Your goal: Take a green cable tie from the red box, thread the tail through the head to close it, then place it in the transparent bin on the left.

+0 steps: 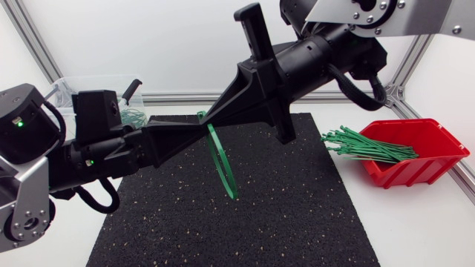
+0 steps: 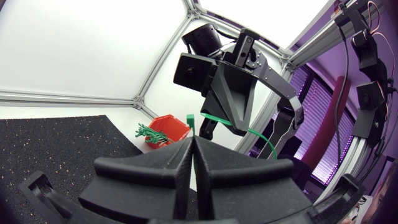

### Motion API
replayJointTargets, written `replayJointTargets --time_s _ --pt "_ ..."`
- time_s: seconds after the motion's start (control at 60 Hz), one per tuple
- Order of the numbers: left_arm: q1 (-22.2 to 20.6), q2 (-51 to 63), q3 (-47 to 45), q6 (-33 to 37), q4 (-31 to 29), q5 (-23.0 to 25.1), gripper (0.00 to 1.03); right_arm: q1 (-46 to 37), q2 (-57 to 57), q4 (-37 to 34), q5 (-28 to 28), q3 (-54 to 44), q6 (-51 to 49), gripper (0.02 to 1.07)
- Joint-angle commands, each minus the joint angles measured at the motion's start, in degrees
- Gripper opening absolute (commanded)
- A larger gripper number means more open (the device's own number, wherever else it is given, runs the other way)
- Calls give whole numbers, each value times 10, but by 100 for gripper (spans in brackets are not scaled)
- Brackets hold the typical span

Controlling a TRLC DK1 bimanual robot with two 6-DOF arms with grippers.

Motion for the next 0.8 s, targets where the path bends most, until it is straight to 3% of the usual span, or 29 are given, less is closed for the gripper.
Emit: replayJointTargets --time_s 0.0,0.783 --pt "3 -6 -2 -11 7 -3 3 7 4 3 -4 -16 11 7" --pt "-6 -6 0 -8 7 -5 3 11 15 9 -6 -18 11 7"
